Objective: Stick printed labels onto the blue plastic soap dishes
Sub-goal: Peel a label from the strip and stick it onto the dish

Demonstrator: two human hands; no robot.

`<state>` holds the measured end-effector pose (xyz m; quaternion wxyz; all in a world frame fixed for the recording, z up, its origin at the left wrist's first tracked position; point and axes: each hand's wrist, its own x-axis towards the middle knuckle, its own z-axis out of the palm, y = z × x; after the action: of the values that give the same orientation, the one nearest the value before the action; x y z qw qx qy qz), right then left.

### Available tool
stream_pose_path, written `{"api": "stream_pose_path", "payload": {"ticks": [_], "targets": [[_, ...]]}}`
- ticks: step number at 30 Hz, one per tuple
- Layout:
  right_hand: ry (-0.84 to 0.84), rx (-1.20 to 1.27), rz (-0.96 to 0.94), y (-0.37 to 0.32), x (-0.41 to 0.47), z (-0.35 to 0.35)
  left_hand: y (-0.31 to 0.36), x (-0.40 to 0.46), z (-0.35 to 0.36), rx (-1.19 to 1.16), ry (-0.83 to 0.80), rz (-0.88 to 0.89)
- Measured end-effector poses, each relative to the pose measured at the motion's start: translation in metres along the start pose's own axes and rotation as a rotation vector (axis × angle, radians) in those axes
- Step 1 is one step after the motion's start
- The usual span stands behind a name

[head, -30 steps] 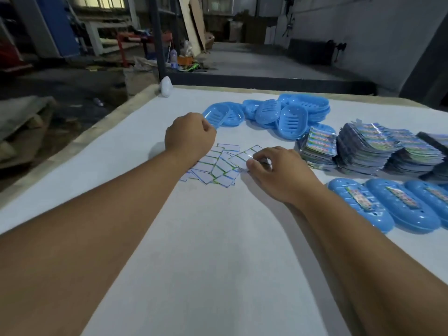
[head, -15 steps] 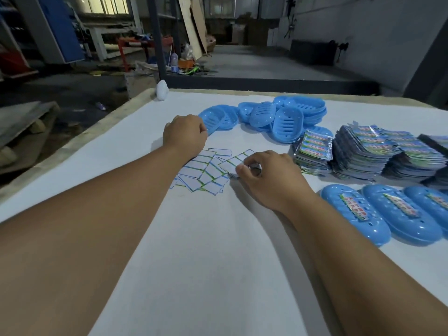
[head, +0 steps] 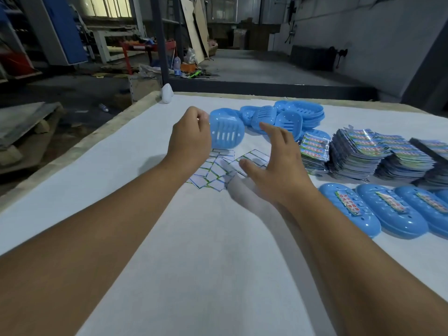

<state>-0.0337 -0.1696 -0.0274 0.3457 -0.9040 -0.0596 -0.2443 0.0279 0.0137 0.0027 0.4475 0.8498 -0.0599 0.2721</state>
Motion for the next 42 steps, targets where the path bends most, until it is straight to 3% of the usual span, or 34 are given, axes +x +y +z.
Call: {"api": "stream_pose_path", "payload": {"ticks": [7,11,16,18,22,31,34,38,42], "targets": [[-0.1,-0.008,-0.169,-0.007,-0.005,-0.006,0.014,-0.029,-0.001,-0.326,-0.086,-0.361],[-0.141,-0.055,-0.158,-0.008,-0.007,-0.013,0.007,-0.035,-0.003,-0.38,-0.157,-0.456],[-0.246,-0.084,-0.058,-0.003,-0.008,-0.019,0.0,-0.046,-0.012,-0.121,-0.216,-0.115],[-0.284,-0.068,-0.027,0.0,-0.009,-0.022,-0.001,-0.051,-0.017,-0.134,-0.377,-0.051],[-0.386,-0.117,0.016,0.005,-0.008,-0.026,-0.006,-0.058,-0.028,0.077,-0.635,0.127],[-0.49,-0.126,0.086,0.004,-0.007,-0.032,-0.003,-0.05,-0.028,0.126,-0.775,0.159],[-0.348,-0.133,0.094,0.003,-0.004,-0.037,-0.004,-0.05,-0.026,0.112,-0.785,0.138],[0.003,-0.424,0.138,0.008,0.005,-0.044,-0.005,-0.05,-0.027,0.103,-0.776,0.145],[0.012,-0.588,0.28,0.015,0.01,-0.05,-0.004,-0.05,-0.025,0.11,-0.788,0.136]]}}
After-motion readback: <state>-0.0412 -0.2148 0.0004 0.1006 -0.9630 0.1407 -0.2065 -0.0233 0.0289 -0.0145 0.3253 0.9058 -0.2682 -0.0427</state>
